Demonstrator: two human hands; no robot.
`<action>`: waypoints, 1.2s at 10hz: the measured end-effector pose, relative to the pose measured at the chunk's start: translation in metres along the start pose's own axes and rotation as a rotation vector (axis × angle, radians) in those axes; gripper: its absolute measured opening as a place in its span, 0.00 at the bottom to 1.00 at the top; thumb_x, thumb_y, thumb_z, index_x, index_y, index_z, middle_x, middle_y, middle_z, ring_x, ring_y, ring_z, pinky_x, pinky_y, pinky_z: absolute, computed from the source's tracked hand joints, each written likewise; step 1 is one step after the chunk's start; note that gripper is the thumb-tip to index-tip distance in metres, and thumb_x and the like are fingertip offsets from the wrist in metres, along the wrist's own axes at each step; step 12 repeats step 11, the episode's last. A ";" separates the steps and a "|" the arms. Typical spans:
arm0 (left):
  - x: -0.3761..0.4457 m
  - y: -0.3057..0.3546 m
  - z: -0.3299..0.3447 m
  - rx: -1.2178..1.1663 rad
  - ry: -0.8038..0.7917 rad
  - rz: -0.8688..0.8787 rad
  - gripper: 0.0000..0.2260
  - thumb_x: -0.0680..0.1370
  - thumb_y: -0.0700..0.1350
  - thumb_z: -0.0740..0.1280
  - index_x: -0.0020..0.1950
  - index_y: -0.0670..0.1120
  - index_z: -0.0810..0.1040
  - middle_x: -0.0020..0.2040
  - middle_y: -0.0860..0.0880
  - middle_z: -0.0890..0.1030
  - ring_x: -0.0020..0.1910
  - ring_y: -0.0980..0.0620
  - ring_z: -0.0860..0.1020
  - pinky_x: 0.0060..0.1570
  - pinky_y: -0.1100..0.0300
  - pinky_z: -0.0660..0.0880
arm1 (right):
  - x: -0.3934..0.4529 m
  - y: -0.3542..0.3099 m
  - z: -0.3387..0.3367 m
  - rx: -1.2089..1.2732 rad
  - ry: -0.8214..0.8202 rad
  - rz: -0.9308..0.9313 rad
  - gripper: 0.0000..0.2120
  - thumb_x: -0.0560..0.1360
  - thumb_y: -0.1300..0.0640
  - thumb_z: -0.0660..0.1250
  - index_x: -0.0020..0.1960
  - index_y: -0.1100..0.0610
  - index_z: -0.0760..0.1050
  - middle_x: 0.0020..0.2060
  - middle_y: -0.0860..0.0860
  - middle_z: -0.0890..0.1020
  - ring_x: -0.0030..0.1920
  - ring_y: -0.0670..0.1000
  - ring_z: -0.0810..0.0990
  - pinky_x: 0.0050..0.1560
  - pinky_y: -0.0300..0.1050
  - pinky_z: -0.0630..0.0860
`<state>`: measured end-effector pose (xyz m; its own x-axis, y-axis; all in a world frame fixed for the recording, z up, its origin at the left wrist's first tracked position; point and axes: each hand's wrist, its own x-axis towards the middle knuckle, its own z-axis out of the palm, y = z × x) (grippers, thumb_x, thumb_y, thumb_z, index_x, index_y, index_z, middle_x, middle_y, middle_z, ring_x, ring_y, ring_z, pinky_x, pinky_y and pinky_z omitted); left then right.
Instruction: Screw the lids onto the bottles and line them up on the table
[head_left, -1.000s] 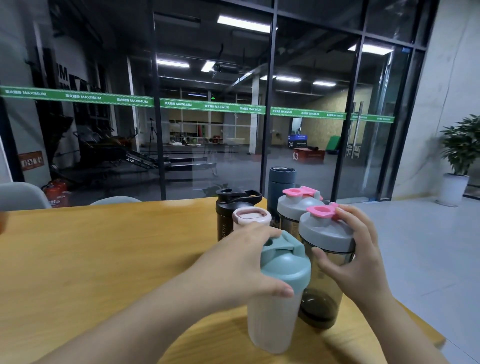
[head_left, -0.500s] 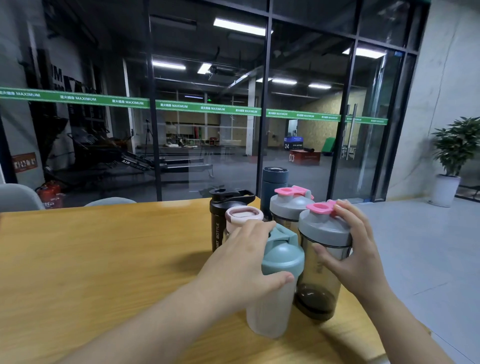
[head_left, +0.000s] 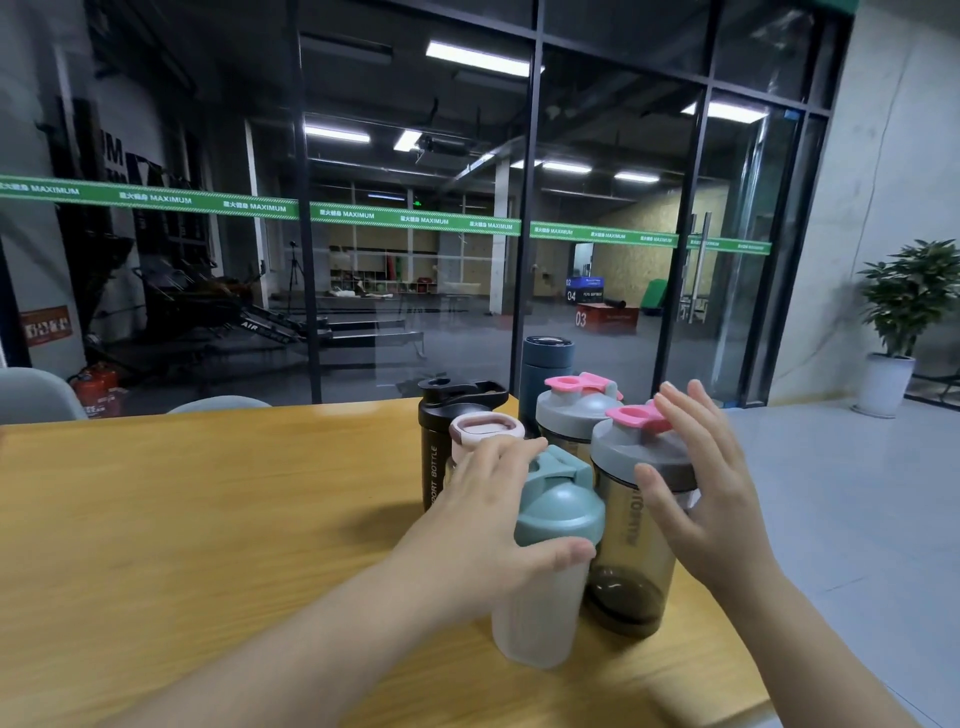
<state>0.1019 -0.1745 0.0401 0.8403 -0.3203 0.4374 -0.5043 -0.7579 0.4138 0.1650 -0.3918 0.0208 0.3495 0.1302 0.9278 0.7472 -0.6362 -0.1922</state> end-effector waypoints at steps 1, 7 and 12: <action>-0.002 -0.003 -0.004 -0.044 -0.021 0.014 0.33 0.74 0.67 0.58 0.76 0.57 0.52 0.73 0.62 0.53 0.72 0.62 0.52 0.71 0.58 0.56 | 0.015 -0.013 -0.001 -0.051 -0.014 -0.040 0.16 0.73 0.52 0.62 0.58 0.57 0.78 0.58 0.49 0.78 0.65 0.54 0.72 0.65 0.60 0.69; 0.016 -0.042 -0.044 -0.121 0.112 -0.064 0.14 0.81 0.50 0.58 0.66 0.53 0.67 0.64 0.58 0.67 0.66 0.60 0.63 0.60 0.68 0.58 | 0.134 -0.041 0.048 -0.566 -1.019 0.468 0.25 0.74 0.47 0.64 0.69 0.52 0.66 0.62 0.56 0.71 0.50 0.56 0.73 0.47 0.45 0.69; 0.025 -0.062 -0.046 -0.156 0.131 -0.050 0.09 0.79 0.53 0.59 0.59 0.60 0.64 0.62 0.60 0.66 0.65 0.62 0.63 0.59 0.70 0.59 | 0.138 -0.037 0.062 -0.619 -0.891 0.397 0.30 0.74 0.46 0.65 0.73 0.51 0.61 0.68 0.57 0.68 0.64 0.61 0.70 0.58 0.51 0.71</action>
